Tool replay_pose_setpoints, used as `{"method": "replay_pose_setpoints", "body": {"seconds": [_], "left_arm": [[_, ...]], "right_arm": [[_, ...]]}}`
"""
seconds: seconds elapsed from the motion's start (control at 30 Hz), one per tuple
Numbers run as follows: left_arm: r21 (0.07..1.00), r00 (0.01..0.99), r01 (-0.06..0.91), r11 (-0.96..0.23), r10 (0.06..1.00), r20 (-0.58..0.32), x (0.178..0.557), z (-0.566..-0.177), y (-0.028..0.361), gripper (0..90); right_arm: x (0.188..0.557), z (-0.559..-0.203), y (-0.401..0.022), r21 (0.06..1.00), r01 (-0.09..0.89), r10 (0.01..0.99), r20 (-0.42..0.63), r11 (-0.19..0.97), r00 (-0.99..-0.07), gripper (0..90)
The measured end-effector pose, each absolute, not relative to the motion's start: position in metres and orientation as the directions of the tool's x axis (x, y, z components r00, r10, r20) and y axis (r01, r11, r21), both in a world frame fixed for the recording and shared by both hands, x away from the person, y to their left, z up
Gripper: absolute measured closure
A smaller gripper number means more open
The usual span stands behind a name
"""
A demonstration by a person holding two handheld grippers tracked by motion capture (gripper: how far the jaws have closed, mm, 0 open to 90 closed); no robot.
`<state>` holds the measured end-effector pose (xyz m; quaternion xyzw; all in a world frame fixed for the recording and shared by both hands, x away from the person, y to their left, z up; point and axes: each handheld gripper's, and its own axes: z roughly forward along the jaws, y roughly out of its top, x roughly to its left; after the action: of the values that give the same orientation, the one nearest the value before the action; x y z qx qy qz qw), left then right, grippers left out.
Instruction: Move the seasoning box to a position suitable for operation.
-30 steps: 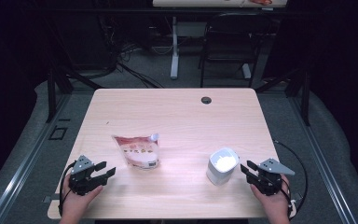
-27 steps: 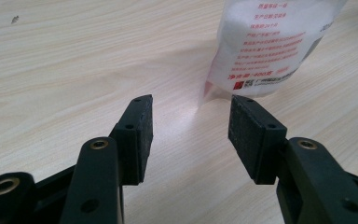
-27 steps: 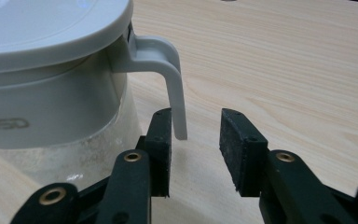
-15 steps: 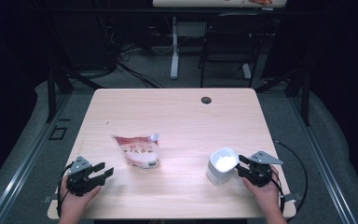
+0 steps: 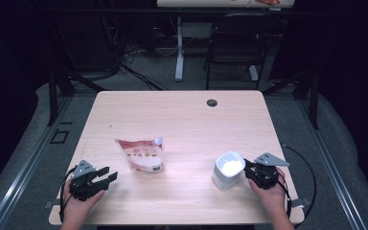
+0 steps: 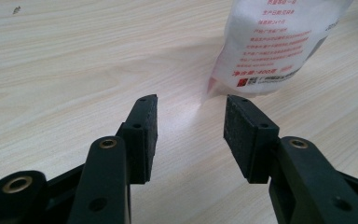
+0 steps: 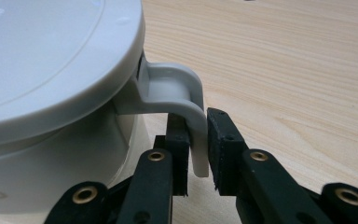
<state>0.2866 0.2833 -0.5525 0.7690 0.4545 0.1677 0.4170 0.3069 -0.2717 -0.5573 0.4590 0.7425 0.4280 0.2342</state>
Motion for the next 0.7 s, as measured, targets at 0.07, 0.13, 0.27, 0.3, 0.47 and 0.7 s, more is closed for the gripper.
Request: {"method": "replay_pose_setpoints", "body": {"seconds": [0.07, 0.13, 0.27, 0.3, 0.47, 0.7], "left_arm": [[0.795, 0.531, 0.558, -0.239, 0.839, -0.121, 0.286, -0.552, 0.283, 54.8], [0.795, 0.531, 0.557, -0.240, 0.839, -0.120, 0.286, -0.552, 0.283, 55.0], [0.795, 0.537, 0.554, -0.246, 0.836, -0.116, 0.286, -0.553, 0.283, 55.2], [0.794, 0.538, 0.554, -0.249, 0.835, -0.114, 0.286, -0.552, 0.283, 55.2], [0.796, 0.540, 0.552, -0.250, 0.834, -0.113, 0.286, -0.552, 0.283, 55.5], [0.798, 0.534, 0.552, -0.241, 0.838, -0.116, 0.286, -0.552, 0.284, 55.9]], "right_arm": [[0.307, -0.557, -0.272, 0.849, 0.483, 0.882, 0.045, 0.213, -0.469, 79.6], [0.306, -0.556, -0.271, 0.843, 0.491, 0.885, 0.041, 0.218, -0.463, 79.9], [0.305, -0.554, -0.267, 0.835, 0.495, 0.890, 0.016, 0.239, -0.456, 80.7], [0.304, -0.553, -0.266, 0.834, 0.496, 0.889, 0.012, 0.244, -0.457, 80.8], [0.302, -0.553, -0.264, 0.829, 0.502, 0.898, -0.001, 0.246, -0.440, 81.0], [0.298, -0.552, -0.258, 0.825, 0.509, 0.910, -0.016, 0.246, -0.414, 81.4]]}}
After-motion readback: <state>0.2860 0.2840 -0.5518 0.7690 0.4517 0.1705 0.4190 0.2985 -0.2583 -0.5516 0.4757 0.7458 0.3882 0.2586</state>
